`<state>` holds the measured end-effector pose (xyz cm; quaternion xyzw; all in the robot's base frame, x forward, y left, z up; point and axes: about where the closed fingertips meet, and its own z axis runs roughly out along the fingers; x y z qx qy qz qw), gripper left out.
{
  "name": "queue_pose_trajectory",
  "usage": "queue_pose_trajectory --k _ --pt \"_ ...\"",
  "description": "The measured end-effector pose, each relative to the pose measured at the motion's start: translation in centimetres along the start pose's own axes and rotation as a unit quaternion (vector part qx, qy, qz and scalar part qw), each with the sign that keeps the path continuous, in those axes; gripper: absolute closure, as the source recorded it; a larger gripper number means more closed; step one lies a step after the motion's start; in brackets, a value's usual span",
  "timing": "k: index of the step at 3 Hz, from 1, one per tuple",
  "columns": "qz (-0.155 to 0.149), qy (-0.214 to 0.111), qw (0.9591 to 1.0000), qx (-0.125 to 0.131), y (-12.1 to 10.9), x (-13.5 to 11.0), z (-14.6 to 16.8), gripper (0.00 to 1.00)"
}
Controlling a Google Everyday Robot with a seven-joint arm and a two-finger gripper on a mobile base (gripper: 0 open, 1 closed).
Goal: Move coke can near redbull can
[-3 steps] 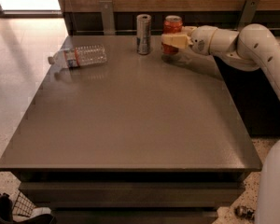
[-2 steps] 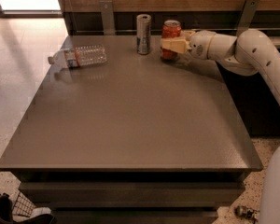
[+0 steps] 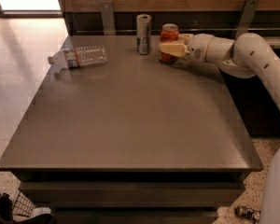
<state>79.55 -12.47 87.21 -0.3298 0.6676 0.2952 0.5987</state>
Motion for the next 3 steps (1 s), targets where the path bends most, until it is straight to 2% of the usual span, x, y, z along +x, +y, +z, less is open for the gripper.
queue_pose_trajectory --k 3 --pt "0.001 0.0 1.0 -0.007 0.57 0.04 0.9 0.13"
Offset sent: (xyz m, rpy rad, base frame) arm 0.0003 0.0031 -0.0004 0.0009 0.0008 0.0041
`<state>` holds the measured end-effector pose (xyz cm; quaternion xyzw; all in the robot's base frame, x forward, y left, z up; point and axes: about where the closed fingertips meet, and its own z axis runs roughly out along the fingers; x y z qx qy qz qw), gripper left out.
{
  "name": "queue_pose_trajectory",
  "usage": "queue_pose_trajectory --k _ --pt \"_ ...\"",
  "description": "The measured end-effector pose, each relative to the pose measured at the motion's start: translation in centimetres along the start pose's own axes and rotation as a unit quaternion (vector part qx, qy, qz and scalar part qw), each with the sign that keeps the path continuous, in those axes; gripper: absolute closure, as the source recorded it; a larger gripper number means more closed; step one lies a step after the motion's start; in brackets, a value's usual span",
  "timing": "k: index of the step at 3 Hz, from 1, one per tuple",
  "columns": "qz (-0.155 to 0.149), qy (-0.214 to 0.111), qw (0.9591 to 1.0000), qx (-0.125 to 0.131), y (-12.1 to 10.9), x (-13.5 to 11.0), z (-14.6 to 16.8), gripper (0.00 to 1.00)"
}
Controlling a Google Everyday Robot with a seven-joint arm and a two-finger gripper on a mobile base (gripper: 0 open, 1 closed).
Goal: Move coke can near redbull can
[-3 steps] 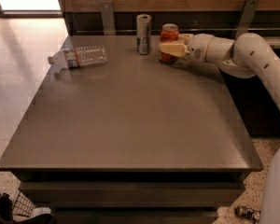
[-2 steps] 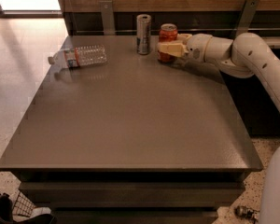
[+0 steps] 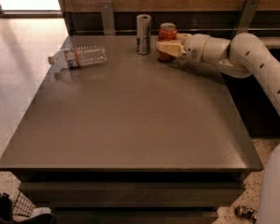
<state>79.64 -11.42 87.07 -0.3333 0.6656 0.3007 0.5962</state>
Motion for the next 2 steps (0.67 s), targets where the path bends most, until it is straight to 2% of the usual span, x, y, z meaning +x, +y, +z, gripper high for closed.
queue_pose_trajectory --k 1,2 --pt "0.0 0.0 1.0 -0.002 0.18 0.01 0.28 0.0" --pt "0.0 0.0 1.0 -0.002 0.18 0.01 0.29 0.0"
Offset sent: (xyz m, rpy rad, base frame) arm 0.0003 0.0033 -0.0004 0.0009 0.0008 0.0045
